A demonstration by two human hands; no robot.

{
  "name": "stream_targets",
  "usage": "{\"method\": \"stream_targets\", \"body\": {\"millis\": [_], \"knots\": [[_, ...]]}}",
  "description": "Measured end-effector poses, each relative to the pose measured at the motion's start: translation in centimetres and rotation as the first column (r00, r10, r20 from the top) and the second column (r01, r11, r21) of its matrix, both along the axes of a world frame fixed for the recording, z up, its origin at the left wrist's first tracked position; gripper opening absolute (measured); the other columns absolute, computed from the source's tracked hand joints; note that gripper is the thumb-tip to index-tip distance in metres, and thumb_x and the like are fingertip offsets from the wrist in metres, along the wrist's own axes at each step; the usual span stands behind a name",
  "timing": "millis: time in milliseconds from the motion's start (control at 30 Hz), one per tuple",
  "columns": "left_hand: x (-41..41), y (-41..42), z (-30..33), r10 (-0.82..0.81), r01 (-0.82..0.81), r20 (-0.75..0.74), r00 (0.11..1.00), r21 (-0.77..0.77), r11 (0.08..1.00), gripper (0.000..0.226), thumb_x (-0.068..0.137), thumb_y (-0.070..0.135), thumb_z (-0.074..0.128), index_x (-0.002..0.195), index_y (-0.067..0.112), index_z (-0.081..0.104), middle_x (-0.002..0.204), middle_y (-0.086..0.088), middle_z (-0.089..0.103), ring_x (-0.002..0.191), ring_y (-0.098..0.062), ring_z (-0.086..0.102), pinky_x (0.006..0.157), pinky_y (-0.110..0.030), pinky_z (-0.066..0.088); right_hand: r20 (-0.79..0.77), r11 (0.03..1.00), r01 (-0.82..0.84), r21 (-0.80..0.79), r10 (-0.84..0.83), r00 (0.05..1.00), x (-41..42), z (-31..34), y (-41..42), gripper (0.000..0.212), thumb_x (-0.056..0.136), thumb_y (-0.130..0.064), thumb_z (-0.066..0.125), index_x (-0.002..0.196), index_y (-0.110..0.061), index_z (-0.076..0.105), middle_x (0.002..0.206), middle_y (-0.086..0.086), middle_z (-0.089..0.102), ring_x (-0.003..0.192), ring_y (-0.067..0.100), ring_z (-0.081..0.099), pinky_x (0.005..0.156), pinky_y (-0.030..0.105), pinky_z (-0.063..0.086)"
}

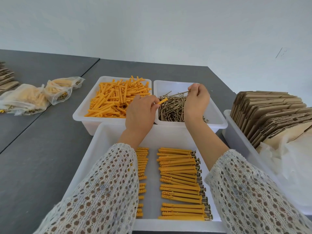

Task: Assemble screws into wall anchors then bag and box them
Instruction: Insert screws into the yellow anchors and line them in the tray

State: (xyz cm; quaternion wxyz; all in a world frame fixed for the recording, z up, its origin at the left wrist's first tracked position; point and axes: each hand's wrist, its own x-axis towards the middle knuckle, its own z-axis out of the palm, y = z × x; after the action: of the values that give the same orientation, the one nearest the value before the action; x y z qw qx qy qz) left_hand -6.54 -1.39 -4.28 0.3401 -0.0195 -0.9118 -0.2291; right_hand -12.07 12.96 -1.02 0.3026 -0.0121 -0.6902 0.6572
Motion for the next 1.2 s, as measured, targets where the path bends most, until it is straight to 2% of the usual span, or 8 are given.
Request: {"method": "stream_targets", "body": {"millis": [167, 367, 500, 667, 833, 933, 1067, 1200], "knots": [[0.1, 0.0, 0.1, -0.006, 0.006, -0.003, 1.000, 0.003, 1.000, 0.013, 0.100, 0.029, 0.056, 0.097, 0.025, 0.068, 0.081, 0.016, 0.059, 0.085, -0.016, 0.045, 0.057, -0.029, 0.033, 0.007, 0.992, -0.077, 0.103, 0.076, 0.997, 0.3, -0.3, -0.7, 0.031, 0.103, -0.014, 0.039, 0.077, -0.011, 0.056, 0.064, -0.006, 0.048, 0.055, 0.007, 0.039, 0.055, 0.017, 0.036], [-0.2, -0.2, -0.1, -0.062, 0.058, 0.038, 0.997, 0.115, 0.992, 0.014, 0.098, 0.022, 0.056, 0.091, 0.028, 0.066, 0.080, 0.012, 0.063, 0.077, -0.013, 0.053, 0.054, -0.029, 0.036, 0.077, 0.893, -0.367, 0.260, 0.359, 0.930, 1.2, -0.3, -1.5, 0.040, 0.106, -0.020, 0.038, 0.081, -0.006, 0.066, 0.059, 0.007, 0.052, 0.053, 0.012, 0.047, 0.054, 0.021, 0.041], [-0.2, -0.2, -0.1, -0.079, 0.071, 0.070, 0.994, 0.109, 0.992, 0.011, 0.099, 0.023, 0.055, 0.092, 0.026, 0.063, 0.082, 0.010, 0.064, 0.075, -0.014, 0.055, 0.054, -0.029, 0.037, 0.127, 0.885, -0.380, 0.269, 0.358, 0.925, 0.8, -0.4, -1.2, 0.022, 0.099, -0.007, 0.046, 0.084, -0.004, 0.061, 0.057, 0.000, 0.051, 0.043, 0.002, 0.042, 0.049, 0.018, 0.035], [-0.6, -0.2, -0.2, -0.068, 0.063, 0.144, 0.987, 0.041, 0.997, 0.012, 0.104, 0.023, 0.045, 0.100, 0.017, 0.053, 0.079, 0.003, 0.059, 0.072, -0.022, 0.054, 0.054, -0.034, 0.039, 0.228, 0.803, -0.475, 0.361, 0.418, 0.879, 1.0, -1.0, -2.1, 0.024, 0.102, -0.027, 0.046, 0.099, -0.003, 0.051, 0.064, 0.009, 0.048, 0.050, 0.013, 0.036, 0.050, 0.024, 0.032], [-0.7, -0.3, -0.3, 0.013, -0.025, 0.178, 0.984, 0.062, 0.998, 0.012, 0.106, 0.021, 0.038, 0.106, 0.013, 0.048, 0.071, 0.007, 0.046, 0.062, -0.018, 0.044, 0.047, -0.029, 0.022, 0.162, 0.801, -0.541, 0.257, 0.516, 0.841, 1.9, 0.1, -1.8, 0.022, 0.102, -0.034, 0.044, 0.098, -0.012, 0.045, 0.060, 0.007, 0.041, 0.045, 0.008, 0.031, 0.045, 0.018, 0.029], [-0.8, -0.4, -0.2, 0.061, -0.083, 0.228, 0.972, 0.088, 0.993, 0.016, 0.104, 0.016, 0.039, 0.115, 0.010, 0.049, 0.083, -0.001, 0.058, 0.066, -0.019, 0.048, 0.049, -0.031, 0.027, 0.201, 0.721, -0.663, 0.201, 0.632, 0.748, 2.8, 0.8, -1.5, 0.029, 0.104, -0.030, 0.039, 0.093, -0.008, 0.053, 0.056, 0.004, 0.047, 0.043, 0.008, 0.037, 0.042, 0.019, 0.031], [-1.1, -0.6, -0.2, 0.097, -0.114, 0.322, 0.942, 0.034, 0.993, 0.021, 0.099, 0.015, 0.048, 0.118, 0.005, 0.045, 0.083, -0.003, 0.053, 0.069, -0.021, 0.049, 0.056, -0.032, 0.036, 0.294, 0.525, -0.820, 0.228, 0.766, 0.572, 4.2, 0.8, -1.9, 0.024, 0.097, -0.005, 0.038, 0.103, 0.001, 0.060, 0.058, 0.012, 0.054, 0.043, 0.021, 0.040, 0.045, 0.024, 0.034], [-1.0, -0.8, 0.0, 0.090, -0.121, 0.316, 0.945, 0.081, 0.989, 0.022, 0.098, 0.017, 0.049, 0.116, 0.003, 0.048, 0.088, -0.005, 0.056, 0.074, -0.023, 0.051, 0.062, -0.035, 0.040, 0.232, 0.530, -0.838, 0.128, 0.806, 0.545, 4.1, 0.8, -2.1, 0.028, 0.099, -0.001, 0.037, 0.104, 0.005, 0.063, 0.067, 0.014, 0.057, 0.052, 0.023, 0.048, 0.054, 0.029, 0.043]]}}
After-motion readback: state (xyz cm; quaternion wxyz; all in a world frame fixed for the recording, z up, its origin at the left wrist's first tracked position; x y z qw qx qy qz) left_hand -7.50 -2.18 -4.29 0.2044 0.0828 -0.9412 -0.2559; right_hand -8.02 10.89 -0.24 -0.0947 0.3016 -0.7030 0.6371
